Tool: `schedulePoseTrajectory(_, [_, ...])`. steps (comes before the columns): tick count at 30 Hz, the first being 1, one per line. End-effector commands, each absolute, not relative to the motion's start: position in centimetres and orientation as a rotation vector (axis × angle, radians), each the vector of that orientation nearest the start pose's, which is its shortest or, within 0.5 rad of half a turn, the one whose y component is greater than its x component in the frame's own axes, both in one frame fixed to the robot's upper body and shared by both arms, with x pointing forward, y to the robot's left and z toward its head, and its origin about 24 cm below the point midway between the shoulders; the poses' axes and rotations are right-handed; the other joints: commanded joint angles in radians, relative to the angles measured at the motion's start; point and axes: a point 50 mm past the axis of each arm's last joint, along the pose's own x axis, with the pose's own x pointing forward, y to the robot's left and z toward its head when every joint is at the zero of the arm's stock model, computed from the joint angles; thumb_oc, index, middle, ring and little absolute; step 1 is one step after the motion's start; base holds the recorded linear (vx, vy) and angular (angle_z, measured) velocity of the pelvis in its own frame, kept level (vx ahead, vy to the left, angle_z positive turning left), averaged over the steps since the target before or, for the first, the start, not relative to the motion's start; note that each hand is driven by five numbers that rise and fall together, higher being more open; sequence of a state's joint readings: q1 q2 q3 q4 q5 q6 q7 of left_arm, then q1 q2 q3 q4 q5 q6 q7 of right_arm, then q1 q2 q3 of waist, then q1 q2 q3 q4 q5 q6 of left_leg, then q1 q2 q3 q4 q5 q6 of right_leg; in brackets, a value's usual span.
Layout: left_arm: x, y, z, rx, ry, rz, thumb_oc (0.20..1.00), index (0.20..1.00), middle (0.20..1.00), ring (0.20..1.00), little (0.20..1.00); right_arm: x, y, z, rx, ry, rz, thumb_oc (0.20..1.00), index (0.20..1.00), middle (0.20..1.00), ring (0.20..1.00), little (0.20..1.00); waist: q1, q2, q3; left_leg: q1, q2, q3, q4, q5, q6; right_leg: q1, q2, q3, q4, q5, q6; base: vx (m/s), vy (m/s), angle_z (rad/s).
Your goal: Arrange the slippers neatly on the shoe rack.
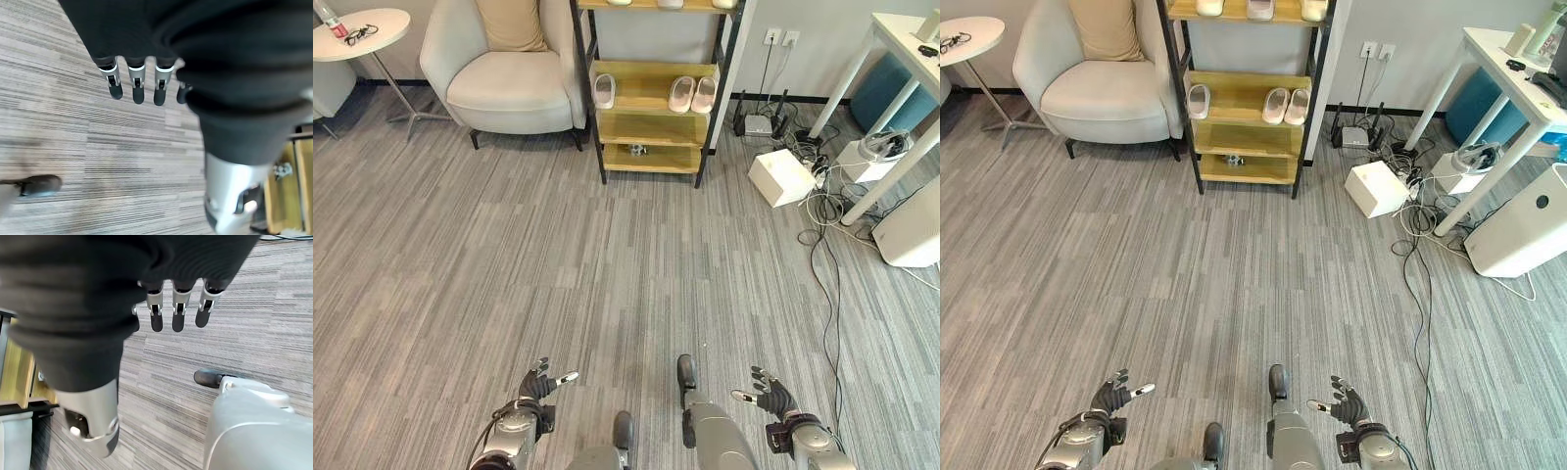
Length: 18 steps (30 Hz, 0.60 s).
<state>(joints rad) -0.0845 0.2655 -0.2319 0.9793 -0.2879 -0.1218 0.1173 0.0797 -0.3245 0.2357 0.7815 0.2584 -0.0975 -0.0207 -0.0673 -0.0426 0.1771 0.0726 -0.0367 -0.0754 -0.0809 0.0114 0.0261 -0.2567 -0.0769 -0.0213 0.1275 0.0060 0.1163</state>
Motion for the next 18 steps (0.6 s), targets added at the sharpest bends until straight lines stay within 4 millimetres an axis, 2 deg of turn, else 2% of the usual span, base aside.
schedulePoseTrajectory(1, [20.4,21.3,-10.6,0.104,0.676,0.153,1.000,1.000,1.000,1.000,1.000,16.8,-23.3,-10.4,-0.176,0.700,-0.033,1.000,1.000,1.000,1.000,1.000,-0.026,0.023,-0.015,0.090,0.065,0.002,0.196,-0.020,-0.112,0.106,0.056,0.008,-0.114,0.106,-0.010,0.32,-0.271,0.21])
schedulePoseTrajectory(2, [20.3,21.2,-10.6,0.093,0.675,0.154,1.000,1.000,1.000,1.000,1.000,16.8,-23.4,-10.3,-0.178,0.698,-0.023,1.000,1.000,1.000,1.000,1.000,-0.020,0.022,-0.009,0.059,0.050,-0.014,0.277,0.020,-0.123,0.130,0.061,0.009,-0.113,0.095,-0.024,0.34,-0.266,0.10])
schedulePoseTrajectory(3, [20.1,21.4,-10.7,0.080,0.680,0.172,1.000,1.000,1.000,1.000,1.000,16.8,-24.0,-10.0,-0.199,0.696,-0.011,1.000,1.000,1.000,1.000,1.000,-0.004,0.005,0.015,-0.020,0.017,-0.032,0.443,0.089,-0.135,0.176,0.056,0.019,-0.104,0.065,-0.053,0.27,-0.195,0.01])
schedulePoseTrajectory(5, [20.0,21.4,-10.8,0.076,0.684,0.171,1.000,1.000,1.000,1.000,1.000,16.6,-24.2,-10.0,-0.204,0.703,-0.016,1.000,1.000,1.000,1.000,1.000,0.003,0.001,0.021,-0.050,0.016,-0.020,0.457,0.089,-0.131,0.189,0.049,0.021,-0.102,0.054,-0.055,0.24,-0.105,-0.35])
schedulePoseTrajectory(6, [19.8,21.5,-10.9,0.077,0.693,0.170,1.000,1.000,1.000,1.000,1.000,16.5,-24.5,-10.1,-0.202,0.710,-0.028,1.000,1.000,1.000,1.000,1.000,0.020,-0.010,0.026,-0.135,0.023,0.032,0.382,0.058,-0.111,0.229,0.036,0.032,-0.106,0.035,-0.054,0.36,-0.052,-0.26])
schedulePoseTrajectory(7, [19.6,21.6,-11.1,0.084,0.702,0.171,1.000,1.000,1.000,1.000,1.000,16.4,-24.6,-10.1,-0.202,0.714,-0.033,1.000,1.000,1.000,1.000,1.000,0.028,-0.010,0.022,-0.145,0.031,0.053,0.308,0.037,-0.100,0.250,0.035,0.032,-0.112,0.021,-0.051,0.64,0.030,-0.07])
schedulePoseTrajectory(8, [18.9,21.7,-11.5,0.102,0.728,0.169,1.000,1.000,1.000,1.000,1.000,15.9,-24.9,-10.3,-0.212,0.727,-0.047,1.000,1.000,1.000,1.000,1.000,0.051,0.020,0.012,-0.219,0.069,0.081,0.070,0.128,-0.101,0.301,0.059,0.031,-0.125,-0.021,-0.049,0.46,0.057,0.38])
schedulePoseTrajectory(9, [18.9,21.7,-11.5,0.102,0.728,0.169,1.000,1.000,1.000,1.000,1.000,15.9,-24.9,-10.3,-0.212,0.727,-0.047,1.000,1.000,1.000,1.000,1.000,0.052,0.018,0.016,-0.209,0.067,0.082,0.061,0.132,-0.100,0.307,0.057,0.031,-0.125,-0.023,-0.049,0.69,0.130,0.20])
schedulePoseTrajectory(10, [18.7,22.0,-11.6,0.118,0.739,0.174,1.000,1.000,1.000,1.000,1.000,15.7,-24.9,-10.6,-0.228,0.740,-0.051,1.000,1.000,1.000,1.000,1.000,0.070,0.026,0.006,-0.269,0.069,0.116,-0.006,0.174,-0.119,0.370,0.066,0.045,-0.135,-0.060,-0.047,0.62,0.191,0.05])
schedulePoseTrajectory(11, [18.0,22.1,-11.9,0.112,0.754,0.182,1.000,1.000,1.000,1.000,1.000,15.7,-24.4,-10.8,-0.212,0.746,-0.041,1.000,1.000,1.000,1.000,1.000,0.079,0.028,-0.015,-0.242,0.071,0.109,-0.006,0.192,-0.116,0.408,0.060,0.058,-0.141,-0.083,-0.037,0.61,0.192,-0.26])
schedulePoseTrajectory(12, [18.0,22.1,-11.9,0.112,0.754,0.182,1.000,1.000,1.000,1.000,1.000,15.7,-24.4,-10.8,-0.212,0.746,-0.041,1.000,1.000,1.000,1.000,1.000,0.079,0.028,-0.014,-0.242,0.070,0.109,-0.006,0.192,-0.116,0.409,0.060,0.058,-0.141,-0.083,-0.037,0.52,0.277,-0.41])
schedulePoseTrajectory(13, [17.4,22.3,-12.1,0.110,0.766,0.186,1.000,1.000,1.000,1.000,1.000,15.7,-24.1,-10.9,-0.205,0.754,-0.027,1.000,1.000,1.000,1.000,1.000,0.088,0.016,-0.036,-0.227,0.053,0.113,0.003,0.172,-0.097,0.430,0.029,0.075,-0.131,-0.098,-0.019,0.35,0.214,-0.51])
schedulePoseTrajectory(15, [17.0,22.6,-12.2,0.122,0.778,0.185,1.000,1.000,1.000,1.000,1.000,15.5,-23.8,-11.1,-0.181,0.761,-0.032,1.000,1.000,1.000,1.000,1.000,0.097,-0.005,-0.048,-0.211,0.038,0.131,0.026,0.137,-0.071,0.421,-0.006,0.096,-0.087,-0.093,0.001,0.38,0.279,-0.60])
schedulePoseTrajectory(16, [16.9,22.7,-12.1,0.133,0.777,0.173,1.000,1.000,1.000,1.000,1.000,15.7,-23.4,-11.1,-0.157,0.754,-0.034,1.000,1.000,1.000,1.000,1.000,0.103,-0.019,-0.050,-0.193,0.025,0.143,0.039,0.106,-0.047,0.386,-0.028,0.106,0.003,-0.052,0.022,0.33,0.298,-0.97])
schedulePoseTrajectory(17, [17.1,22.7,-11.9,0.139,0.763,0.160,1.000,1.000,1.000,1.000,1.000,16.1,-23.1,-11.0,-0.146,0.739,-0.027,1.000,1.000,1.000,1.000,1.000,0.106,-0.022,-0.038,-0.167,0.011,0.145,0.046,0.083,-0.025,0.317,-0.038,0.119,0.135,0.036,0.034,0.32,0.311,-0.56])
schedulePoseTrajectory(18, [17.5,22.6,-11.7,0.146,0.749,0.144,1.000,1.000,1.000,1.000,1.000,16.6,-22.9,-10.8,-0.146,0.725,-0.024,1.000,1.000,1.000,1.000,1.000,0.103,-0.014,-0.021,-0.136,0.005,0.145,0.043,0.065,-0.009,0.263,-0.040,0.113,0.245,0.098,0.036,0.32,0.290,0.00])
